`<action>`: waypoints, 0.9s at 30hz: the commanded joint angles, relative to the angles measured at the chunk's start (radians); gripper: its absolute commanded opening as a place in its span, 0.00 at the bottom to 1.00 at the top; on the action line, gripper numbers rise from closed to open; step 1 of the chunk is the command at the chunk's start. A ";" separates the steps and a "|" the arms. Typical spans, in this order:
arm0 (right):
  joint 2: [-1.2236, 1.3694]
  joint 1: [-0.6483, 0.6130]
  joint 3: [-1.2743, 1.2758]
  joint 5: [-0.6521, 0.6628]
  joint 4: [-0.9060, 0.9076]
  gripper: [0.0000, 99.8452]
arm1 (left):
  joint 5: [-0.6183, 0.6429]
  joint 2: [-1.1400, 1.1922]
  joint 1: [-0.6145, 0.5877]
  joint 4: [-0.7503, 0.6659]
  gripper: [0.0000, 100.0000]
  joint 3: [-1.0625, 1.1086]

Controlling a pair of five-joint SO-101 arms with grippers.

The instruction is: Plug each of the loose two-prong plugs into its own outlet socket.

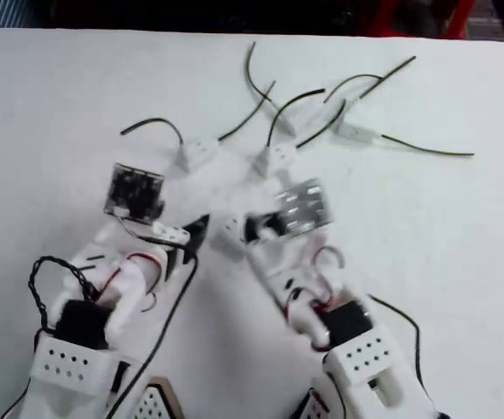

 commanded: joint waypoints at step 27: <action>-0.019 0.476 -0.060 -0.204 -0.200 0.02 | -0.756 0.998 0.137 0.196 0.29 -0.727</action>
